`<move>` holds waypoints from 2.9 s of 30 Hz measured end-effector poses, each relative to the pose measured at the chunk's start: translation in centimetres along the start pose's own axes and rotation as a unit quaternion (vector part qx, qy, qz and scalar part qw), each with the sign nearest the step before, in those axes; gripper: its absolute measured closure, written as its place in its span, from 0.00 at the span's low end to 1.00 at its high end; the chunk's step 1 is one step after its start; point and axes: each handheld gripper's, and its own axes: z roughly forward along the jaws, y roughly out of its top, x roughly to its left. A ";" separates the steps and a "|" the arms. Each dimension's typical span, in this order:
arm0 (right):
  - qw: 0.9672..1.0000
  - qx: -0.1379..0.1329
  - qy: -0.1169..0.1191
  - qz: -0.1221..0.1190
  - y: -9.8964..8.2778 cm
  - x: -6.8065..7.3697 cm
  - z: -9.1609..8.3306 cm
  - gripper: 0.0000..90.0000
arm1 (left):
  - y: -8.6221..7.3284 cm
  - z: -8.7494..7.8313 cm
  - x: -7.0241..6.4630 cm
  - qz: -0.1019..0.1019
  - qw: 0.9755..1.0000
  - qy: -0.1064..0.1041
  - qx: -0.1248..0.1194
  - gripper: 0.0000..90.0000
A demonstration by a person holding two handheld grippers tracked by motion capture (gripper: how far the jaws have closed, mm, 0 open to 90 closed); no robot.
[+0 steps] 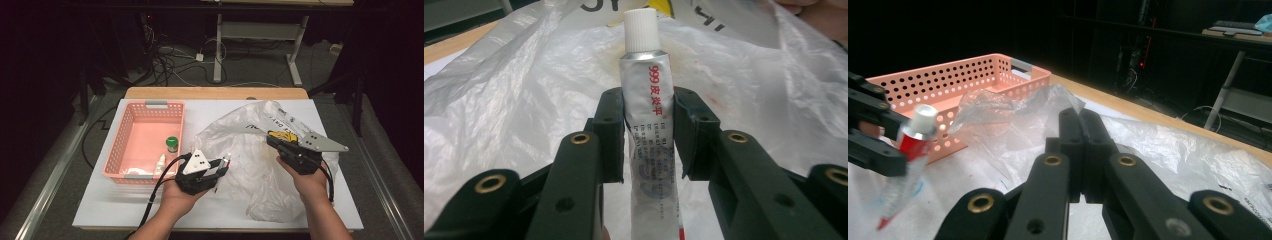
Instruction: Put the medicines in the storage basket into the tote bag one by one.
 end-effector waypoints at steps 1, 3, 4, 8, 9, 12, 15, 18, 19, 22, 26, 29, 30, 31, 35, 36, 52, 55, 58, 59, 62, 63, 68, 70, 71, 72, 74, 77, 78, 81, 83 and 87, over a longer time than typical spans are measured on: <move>1.000 -0.001 0.000 0.000 0.0 0.0 0.0 1.00 | 0.1 0.4 0.0 0.000 1.000 -0.001 0.001 0.73; 1.000 -0.002 -0.001 0.000 0.1 0.0 -0.1 1.00 | 0.4 1.2 -0.1 0.004 1.000 0.003 0.003 0.73; 1.000 -0.004 -0.002 0.000 0.1 0.0 -0.2 1.00 | 0.6 1.6 -0.1 0.007 1.000 0.005 0.005 0.73; 1.000 -0.008 -0.002 0.002 0.2 0.0 -0.3 1.00 | 1.2 3.1 -0.3 0.017 1.000 0.009 0.012 0.73; 1.000 -0.008 -0.002 0.002 0.2 0.0 -0.3 1.00 | 1.4 3.5 -0.4 0.020 1.000 0.012 0.013 0.73; 1.000 -0.012 0.000 0.003 0.3 -0.1 -0.3 1.00 | 1.9 4.8 -0.6 0.029 0.999 0.015 0.015 0.73; 1.000 -0.015 0.000 0.007 0.4 -0.2 -0.4 1.00 | 2.5 6.0 -0.7 0.029 0.999 0.020 0.019 0.73; 1.000 -0.019 0.000 0.009 0.5 -0.3 -0.5 1.00 | 3.1 7.2 -0.8 0.036 0.999 0.028 0.022 0.73; 1.000 -0.021 0.000 0.009 0.5 -0.5 -0.6 1.00 | 3.2 7.6 -0.8 0.038 0.999 0.031 0.023 0.73; 1.000 -0.025 -0.002 0.014 0.5 -0.7 -0.7 1.00 | 3.7 8.8 -0.6 0.038 0.998 0.037 0.027 0.73; 1.000 -0.026 -0.004 0.014 0.6 -0.8 -0.7 1.00 | 4.1 10.4 -0.4 0.031 0.998 0.040 0.031 0.73; 0.999 -0.029 -0.004 0.016 0.6 -0.8 -0.8 1.00 | 4.3 11.3 -0.4 0.028 0.998 0.038 0.033 0.73; 0.999 -0.029 -0.005 0.015 0.6 -0.8 -0.8 1.00 | 4.3 11.6 -0.5 0.027 0.998 0.037 0.034 0.73; 0.999 -0.029 -0.005 0.015 0.7 -0.8 -0.8 1.00 | 4.4 11.8 -0.5 0.027 0.998 0.037 0.034 0.73; 0.999 -0.033 -0.006 0.015 0.8 -0.9 -0.9 1.00 | 4.2 12.8 -0.6 0.025 0.998 0.037 0.035 0.73; 0.999 -0.034 -0.006 0.014 0.8 -0.9 -1.0 1.00 | 4.2 13.0 -0.6 0.025 0.998 0.037 0.035 0.73; 0.999 -0.038 -0.009 0.017 1.0 -1.2 -1.2 1.00 | 4.2 15.6 -0.2 0.006 0.999 0.037 0.038 0.72; 0.999 -0.038 -0.009 0.017 1.0 -1.3 -1.2 1.00 | 4.2 15.5 -0.4 0.009 0.999 0.026 0.041 0.68; 0.999 -0.039 -0.010 0.017 0.9 -1.3 -1.2 1.00 | 4.0 15.1 -0.7 0.011 0.998 0.019 0.052 0.61; 0.999 -0.039 -0.010 0.017 0.9 -1.3 -1.2 1.00 | 3.9 14.9 -0.8 0.011 0.998 0.020 0.052 0.59; 0.999 -0.038 -0.010 0.017 0.9 -1.3 -1.2 1.00 | 3.4 14.2 -0.8 0.003 0.998 0.012 0.057 0.56; 0.999 -0.038 -0.008 0.019 0.9 -1.2 -1.3 1.00 | 3.2 13.9 -0.8 -0.004 0.998 0.003 0.059 0.56; 0.999 -0.037 -0.007 0.018 0.9 -1.2 -1.2 1.00 | 2.3 12.0 -1.1 -0.012 0.999 -0.007 0.041 0.54; 0.999 -0.034 -0.006 0.017 0.9 -1.2 -1.2 1.00 | 2.0 11.2 -1.1 -0.016 0.999 -0.012 0.039 0.53; 0.999 -0.033 -0.006 0.017 0.8 -1.2 -1.2 1.00 | 1.7 10.9 -1.1 -0.017 0.999 -0.013 0.037 0.53; 0.999 -0.033 -0.005 0.016 0.8 -1.2 -1.2 1.00 | 1.5 10.5 -1.1 -0.018 0.999 -0.014 0.036 0.53; 0.999 -0.033 -0.005 0.016 0.8 -1.2 -1.2 1.00 | 1.1 9.7 -1.2 -0.020 0.999 -0.017 0.035 0.53; 0.999 -0.032 -0.006 0.017 0.8 -1.1 -1.2 1.00 | 0.4 8.6 -1.3 -0.023 0.999 -0.020 0.033 0.49; 0.999 -0.032 -0.006 0.015 0.8 -1.1 -1.2 1.00 | 0.2 8.2 -1.4 -0.021 0.999 -0.016 0.030 0.49; 0.999 -0.032 -0.005 0.017 0.8 -1.1 -1.2 1.00 | -0.4 7.3 -1.4 -0.024 0.999 -0.013 0.024 0.44; 0.999 -0.032 -0.005 0.016 0.8 -1.1 -1.2 1.00 | -0.7 6.8 -1.3 -0.030 0.999 -0.017 0.022 0.39; 0.999 -0.031 -0.006 0.015 0.8 -1.0 -1.2 1.00 | -1.2 5.7 -1.2 -0.036 0.999 -0.027 0.026 0.32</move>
